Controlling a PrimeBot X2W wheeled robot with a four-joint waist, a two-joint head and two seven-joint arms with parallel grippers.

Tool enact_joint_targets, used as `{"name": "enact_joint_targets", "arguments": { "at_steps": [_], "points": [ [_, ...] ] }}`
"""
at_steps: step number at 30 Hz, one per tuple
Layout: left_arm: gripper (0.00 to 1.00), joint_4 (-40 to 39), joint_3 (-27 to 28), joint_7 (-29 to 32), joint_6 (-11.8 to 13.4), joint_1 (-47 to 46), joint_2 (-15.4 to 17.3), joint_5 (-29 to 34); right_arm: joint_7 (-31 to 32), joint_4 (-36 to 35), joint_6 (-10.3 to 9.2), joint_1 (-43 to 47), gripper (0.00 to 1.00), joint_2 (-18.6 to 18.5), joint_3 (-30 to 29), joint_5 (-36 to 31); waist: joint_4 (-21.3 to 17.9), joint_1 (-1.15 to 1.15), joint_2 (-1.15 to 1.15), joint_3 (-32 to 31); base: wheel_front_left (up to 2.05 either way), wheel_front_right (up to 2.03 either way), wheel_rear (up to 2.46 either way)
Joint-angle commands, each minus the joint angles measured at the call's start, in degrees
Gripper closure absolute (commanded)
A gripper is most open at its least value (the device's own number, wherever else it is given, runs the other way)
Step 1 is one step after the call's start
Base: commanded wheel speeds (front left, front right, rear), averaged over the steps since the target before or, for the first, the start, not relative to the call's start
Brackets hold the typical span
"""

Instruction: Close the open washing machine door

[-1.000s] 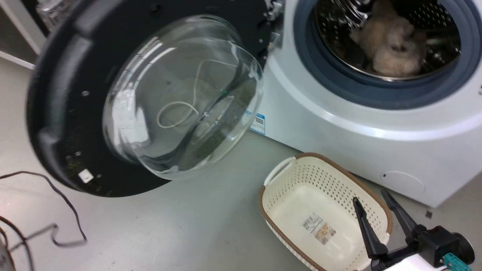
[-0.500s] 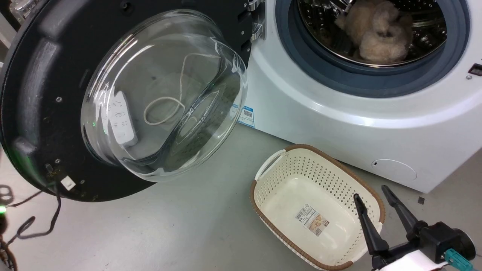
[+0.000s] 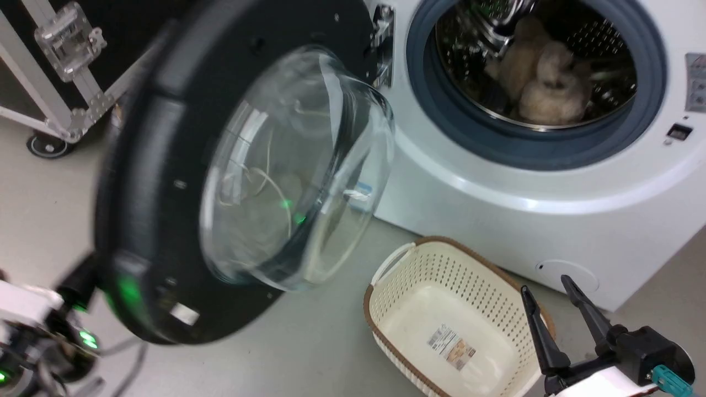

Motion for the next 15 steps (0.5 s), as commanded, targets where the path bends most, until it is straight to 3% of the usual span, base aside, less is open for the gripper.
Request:
{"name": "enact_joint_targets", "arguments": {
  "at_steps": [1,5,9,15],
  "points": [
    [1.0,-1.1,-0.8,1.0,-0.4,2.0,-1.4,-0.8,-0.3,0.2,-0.03,0.3,0.0,0.5,-0.4,-0.4,-0.3,0.0,0.0,-1.0,0.0,0.0,0.0],
    [1.0,-5.8,-3.7,3.0,-0.6,6.5,-4.7,-3.4,-0.3,0.7,-0.03,0.5,0.0,1.4,-1.9,-1.2,-1.4,0.0,0.0,-2.2,0.0,0.0,0.0],
    [1.0,-10.3,-9.0,3.0,0.0,11.3,-5.8,-7.9,-0.3,1.1,-0.03,0.7,0.0,2.2,-3.8,-1.6,-3.0,0.0,0.0,-3.0,0.0,0.0,0.0],
    [1.0,-16.0,-21.6,-4.4,0.8,18.2,-5.9,-17.3,-0.3,1.6,-0.03,0.3,0.0,2.6,-5.6,-2.4,-7.2,0.0,0.0,-2.7,0.0,0.0,0.0]
  ]
}}
